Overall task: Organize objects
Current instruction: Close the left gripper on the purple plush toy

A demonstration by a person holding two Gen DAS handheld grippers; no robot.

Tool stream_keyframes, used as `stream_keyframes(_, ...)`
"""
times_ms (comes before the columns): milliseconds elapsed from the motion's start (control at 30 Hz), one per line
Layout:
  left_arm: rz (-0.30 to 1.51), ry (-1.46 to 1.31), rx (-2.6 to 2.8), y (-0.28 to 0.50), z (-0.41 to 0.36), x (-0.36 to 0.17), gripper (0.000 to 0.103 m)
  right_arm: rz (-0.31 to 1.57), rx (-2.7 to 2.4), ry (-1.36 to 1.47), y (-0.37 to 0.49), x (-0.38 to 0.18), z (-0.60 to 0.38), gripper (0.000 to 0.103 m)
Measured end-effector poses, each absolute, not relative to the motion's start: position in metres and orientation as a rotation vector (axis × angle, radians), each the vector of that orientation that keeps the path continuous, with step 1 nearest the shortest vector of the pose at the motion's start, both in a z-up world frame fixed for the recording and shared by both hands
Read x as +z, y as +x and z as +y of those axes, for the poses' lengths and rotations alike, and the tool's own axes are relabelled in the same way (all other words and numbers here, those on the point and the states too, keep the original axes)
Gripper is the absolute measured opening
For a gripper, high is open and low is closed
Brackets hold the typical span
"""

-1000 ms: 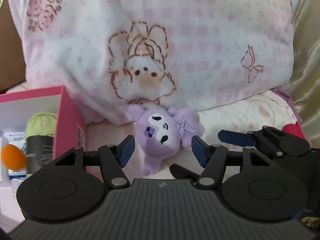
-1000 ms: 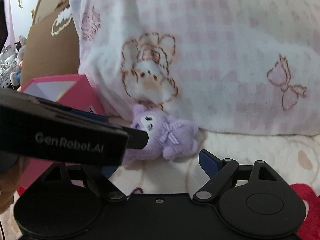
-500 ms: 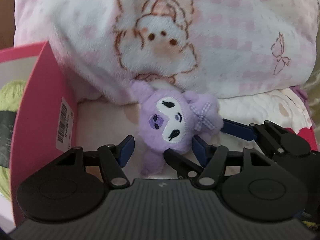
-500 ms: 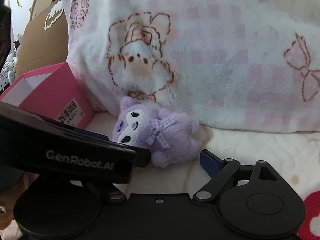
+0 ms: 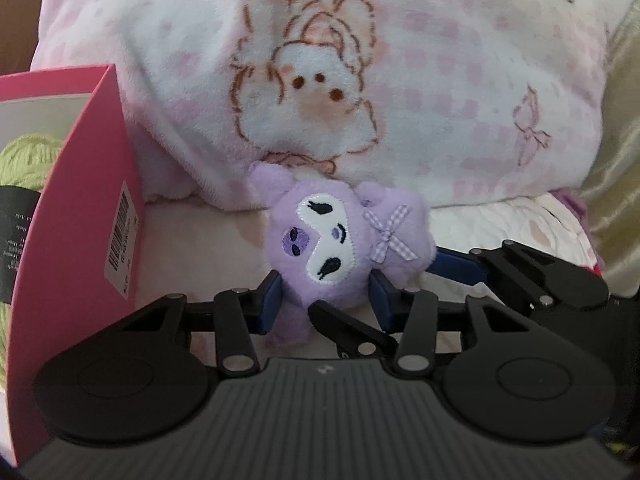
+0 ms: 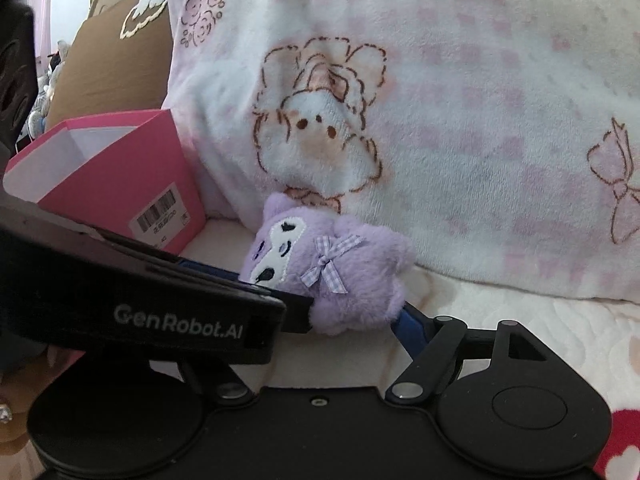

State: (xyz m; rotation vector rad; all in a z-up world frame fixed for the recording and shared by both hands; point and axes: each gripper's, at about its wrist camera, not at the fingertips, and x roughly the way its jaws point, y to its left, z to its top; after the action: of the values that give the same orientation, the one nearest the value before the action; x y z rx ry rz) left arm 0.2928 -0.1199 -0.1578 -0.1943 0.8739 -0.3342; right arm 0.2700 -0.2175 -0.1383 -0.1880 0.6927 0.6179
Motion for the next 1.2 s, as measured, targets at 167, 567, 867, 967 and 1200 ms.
stream_keyframes(167, 0.907, -0.197, -0.38, 0.286, -0.119, -0.156, 0.045, 0.746, 0.617, -0.197, 0.259, -0.133, -0.229, 0.075)
stream_keyframes(567, 0.956, -0.197, -0.462, 0.259, -0.14, -0.152, 0.046, 0.818, 0.585, -0.33, 0.231, -0.112, -0.25, 0.086)
stream_keyframes(867, 0.92, -0.294, -0.473, 0.267, -0.127, -0.16, 0.048, 0.895, 0.585, -0.126, 0.256, -0.122, -0.264, 0.087)
stream_keyframes(967, 0.887, -0.33, -0.466, 0.266, -0.131, -0.168, 0.045, 0.912, 0.588, -0.078, 0.258, -0.128, -0.266, 0.087)
stream_keyframes(1200, 0.891, -0.341, -0.459, 0.263, -0.134, -0.174, 0.042, 0.901, 0.579, -0.083, 0.254, -0.14, -0.257, 0.086)
